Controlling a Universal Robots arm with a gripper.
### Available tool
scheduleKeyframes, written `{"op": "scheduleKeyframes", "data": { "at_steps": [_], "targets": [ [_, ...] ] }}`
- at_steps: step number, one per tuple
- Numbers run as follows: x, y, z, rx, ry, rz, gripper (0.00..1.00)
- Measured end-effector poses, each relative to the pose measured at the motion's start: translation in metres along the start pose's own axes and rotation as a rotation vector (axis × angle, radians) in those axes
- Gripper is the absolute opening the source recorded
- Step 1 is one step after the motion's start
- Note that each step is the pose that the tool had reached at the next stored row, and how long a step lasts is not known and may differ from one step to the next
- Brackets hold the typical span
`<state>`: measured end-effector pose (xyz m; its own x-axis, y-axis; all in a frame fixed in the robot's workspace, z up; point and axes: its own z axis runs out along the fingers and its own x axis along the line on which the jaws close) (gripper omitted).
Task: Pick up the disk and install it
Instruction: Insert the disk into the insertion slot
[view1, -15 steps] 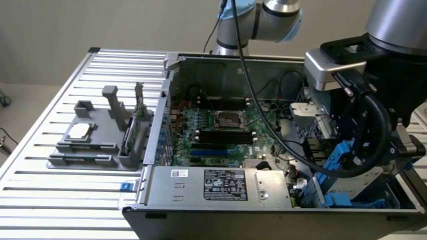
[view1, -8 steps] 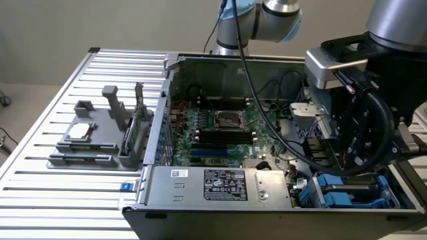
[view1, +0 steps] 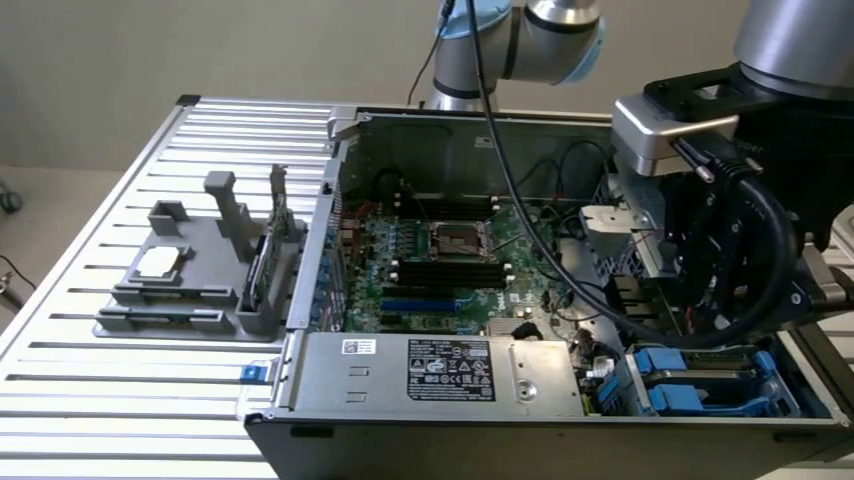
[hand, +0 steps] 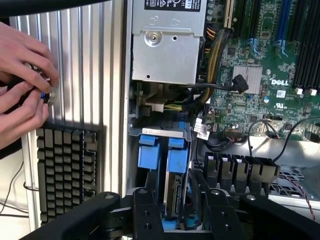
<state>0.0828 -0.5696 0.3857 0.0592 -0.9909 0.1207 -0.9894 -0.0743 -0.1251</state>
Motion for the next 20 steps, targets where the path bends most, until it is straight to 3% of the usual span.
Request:
{"op": "scheduleKeyframes", "data": {
  "at_steps": [5, 8, 15, 19, 20],
  "targets": [
    [-0.001, -0.0119, 0.0013, -0.0008, 0.0002, -0.001, 0.41],
    [-0.001, -0.0203, 0.0023, -0.0059, 0.0005, -0.002, 0.41],
    [-0.004, -0.0339, 0.0037, -0.0319, -0.0006, -0.005, 0.41],
    [-0.006, -0.0388, 0.0041, -0.0500, -0.0019, -0.007, 0.41],
    [-0.006, -0.0389, 0.0041, -0.0509, -0.0018, -0.007, 0.41]
  ]
}}
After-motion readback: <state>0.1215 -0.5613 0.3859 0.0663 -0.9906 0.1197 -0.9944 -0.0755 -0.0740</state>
